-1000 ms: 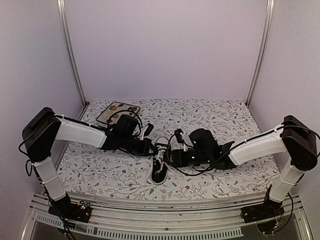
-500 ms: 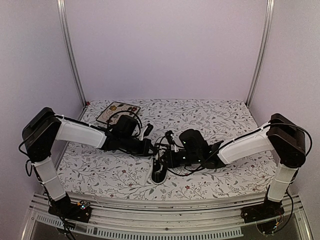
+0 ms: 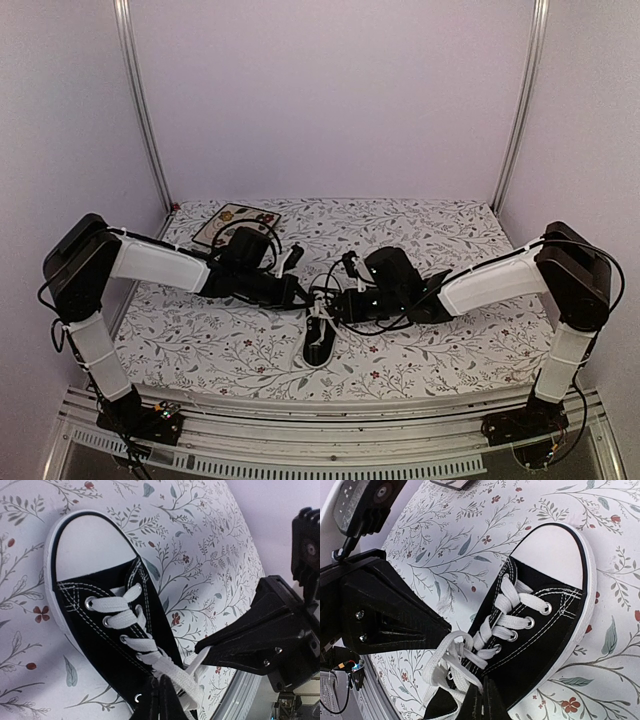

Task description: Tie the shoes

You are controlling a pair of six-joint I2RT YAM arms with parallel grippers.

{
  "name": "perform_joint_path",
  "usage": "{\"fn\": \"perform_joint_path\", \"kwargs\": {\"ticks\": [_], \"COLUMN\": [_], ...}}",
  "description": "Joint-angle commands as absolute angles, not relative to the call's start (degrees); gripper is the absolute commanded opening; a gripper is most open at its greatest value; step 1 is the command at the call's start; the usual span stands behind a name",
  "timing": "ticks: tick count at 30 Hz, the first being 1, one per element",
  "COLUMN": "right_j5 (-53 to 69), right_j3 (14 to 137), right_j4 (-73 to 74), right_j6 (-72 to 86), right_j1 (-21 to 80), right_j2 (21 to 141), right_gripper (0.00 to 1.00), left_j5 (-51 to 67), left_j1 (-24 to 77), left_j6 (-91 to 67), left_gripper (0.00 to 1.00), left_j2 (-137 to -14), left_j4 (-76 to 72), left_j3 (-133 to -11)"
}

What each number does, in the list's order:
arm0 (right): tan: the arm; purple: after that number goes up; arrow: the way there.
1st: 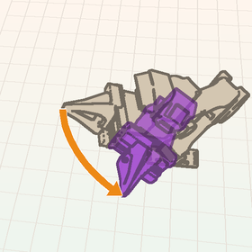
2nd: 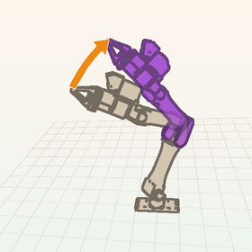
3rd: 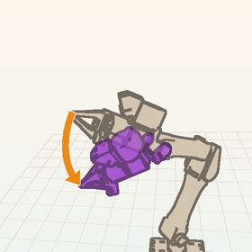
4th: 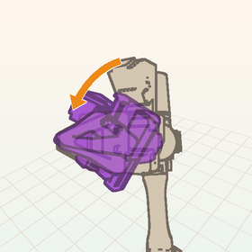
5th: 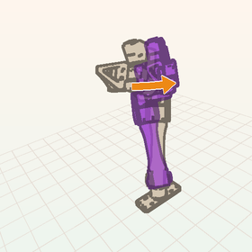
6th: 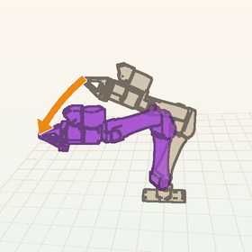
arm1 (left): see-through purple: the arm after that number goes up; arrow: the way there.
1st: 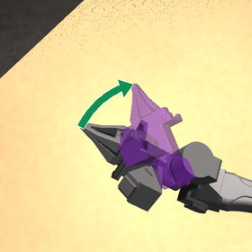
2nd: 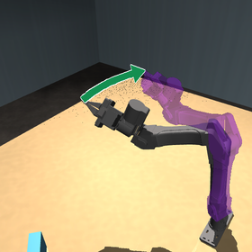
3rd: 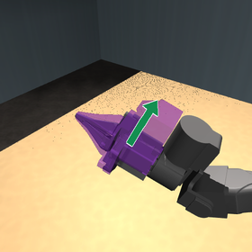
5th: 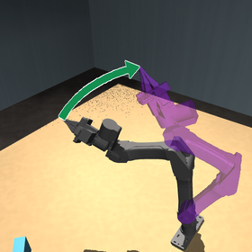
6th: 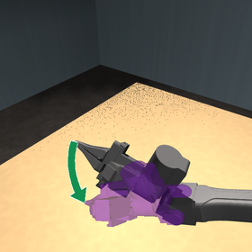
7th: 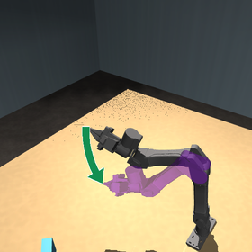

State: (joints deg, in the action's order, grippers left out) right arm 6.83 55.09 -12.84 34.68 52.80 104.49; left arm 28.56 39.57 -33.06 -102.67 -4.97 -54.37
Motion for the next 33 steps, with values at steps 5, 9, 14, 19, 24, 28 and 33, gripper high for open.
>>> {"fn": "perform_joint_path", "kwargs": {"ticks": [5,9,14,19,24,28,33], "right_j5": [6.5,9.3,11.7,12.2,12.4,12.4,12.5], "right_j3": [54.7,54.7,55.0,55.1,55.1,55.0,54.6], "right_j4": [-11.1,-12.8,-13.8,-13.9,-14.1,-14.2,-14.6], "right_j6": [34.0,33.2,31.6,31.3,31.4,31.6,31.8], "right_j1": [51.8,51.8,51.8,51.9,51.9,51.9,52.0], "right_j2": [104.9,105.1,105.5,105.9,106.0,105.9,105.6], "right_gripper": [0.02,0.02,0.02,0.02,0.02,0.02,0.02], "left_j5": [29.3,29.7,30.7,30.9,32.8,31.4,28.1], "left_j1": [38.1,38.0,38.0,38.0,38.1,38.1,38.1], "left_j6": [-32.1,-34.2,-36.6,-38.2,-40.1,-40.6,-41.9], "left_gripper": [0.0,0.06,0.22,0.3,0.34,0.33,0.48], "left_j2": [-102.9,-102.2,-101.9,-102.2,-103.1,-102.3,-96.9], "left_j4": [-4.4,-6.8,-9.8,-10.9,-14.4,-14.6,-18.3], "left_j3": [-54.1,-53.2,-52.3,-51.6,-50.6,-49.6,-45.3]}}
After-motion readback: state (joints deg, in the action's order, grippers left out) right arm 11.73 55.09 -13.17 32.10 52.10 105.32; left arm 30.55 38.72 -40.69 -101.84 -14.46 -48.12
